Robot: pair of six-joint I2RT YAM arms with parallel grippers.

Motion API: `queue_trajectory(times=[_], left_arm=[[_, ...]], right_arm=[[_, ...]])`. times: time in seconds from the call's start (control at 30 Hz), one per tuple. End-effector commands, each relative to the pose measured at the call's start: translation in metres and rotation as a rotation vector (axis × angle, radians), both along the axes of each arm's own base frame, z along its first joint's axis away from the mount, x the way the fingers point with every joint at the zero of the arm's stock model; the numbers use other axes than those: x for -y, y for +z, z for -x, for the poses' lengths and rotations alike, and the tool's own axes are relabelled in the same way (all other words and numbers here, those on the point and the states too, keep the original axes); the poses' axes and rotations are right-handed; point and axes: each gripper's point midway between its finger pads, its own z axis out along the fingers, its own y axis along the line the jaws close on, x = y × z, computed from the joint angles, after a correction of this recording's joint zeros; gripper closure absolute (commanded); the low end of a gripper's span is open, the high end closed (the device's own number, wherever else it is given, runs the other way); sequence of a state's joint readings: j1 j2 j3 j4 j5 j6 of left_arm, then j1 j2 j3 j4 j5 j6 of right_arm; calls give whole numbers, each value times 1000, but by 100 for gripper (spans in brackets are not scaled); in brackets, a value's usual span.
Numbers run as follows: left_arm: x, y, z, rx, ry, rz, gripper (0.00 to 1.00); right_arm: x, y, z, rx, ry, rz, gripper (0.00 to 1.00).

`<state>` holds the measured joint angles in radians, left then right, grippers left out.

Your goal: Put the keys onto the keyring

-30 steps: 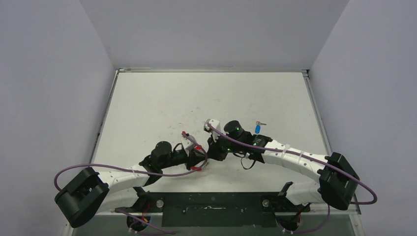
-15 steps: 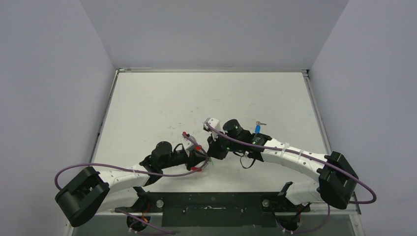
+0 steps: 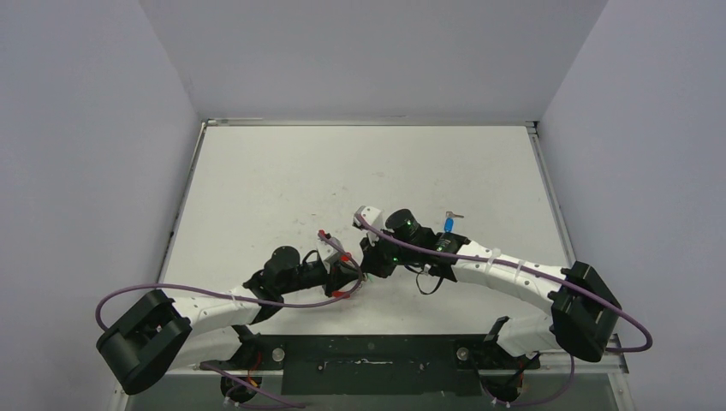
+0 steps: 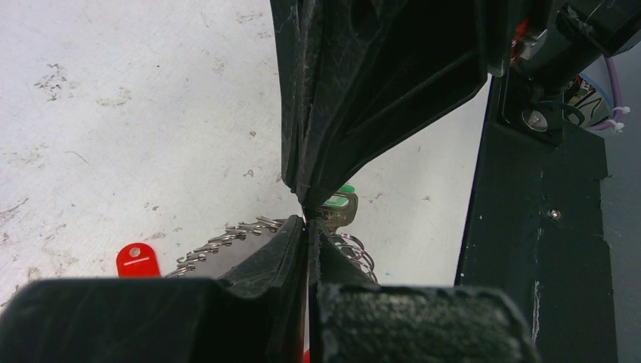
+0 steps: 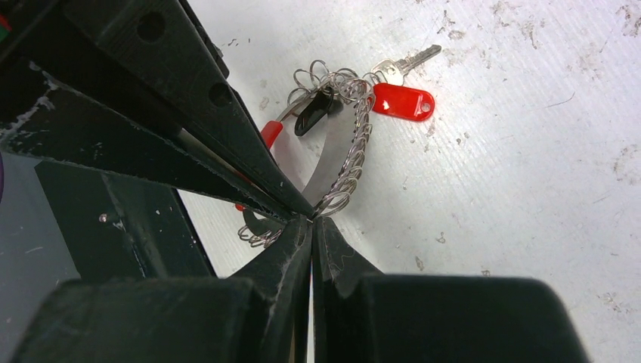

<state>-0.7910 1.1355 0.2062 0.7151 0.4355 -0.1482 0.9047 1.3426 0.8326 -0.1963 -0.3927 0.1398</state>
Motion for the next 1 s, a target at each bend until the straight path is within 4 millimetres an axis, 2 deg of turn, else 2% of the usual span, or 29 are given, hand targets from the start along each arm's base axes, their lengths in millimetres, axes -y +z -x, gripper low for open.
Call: queue_trajectory(times=[0.0, 0.57, 0.77, 0.87, 0.97], left_arm=[[7, 25, 1, 79, -36, 74, 100], [7, 30, 0, 107, -35, 84, 100], [7, 29, 2, 106, -39, 83, 100], [6, 29, 2, 108, -37, 86, 100], [5, 30, 3, 114, -38, 88, 100]], right_arm=[[0, 6, -16, 43, -53, 7, 100], [6, 7, -20, 51, -82, 26, 85], [7, 15, -22, 70, -102, -5, 61], [14, 30, -27, 110, -140, -42, 40], [26, 48, -34, 170, -184, -97, 25]])
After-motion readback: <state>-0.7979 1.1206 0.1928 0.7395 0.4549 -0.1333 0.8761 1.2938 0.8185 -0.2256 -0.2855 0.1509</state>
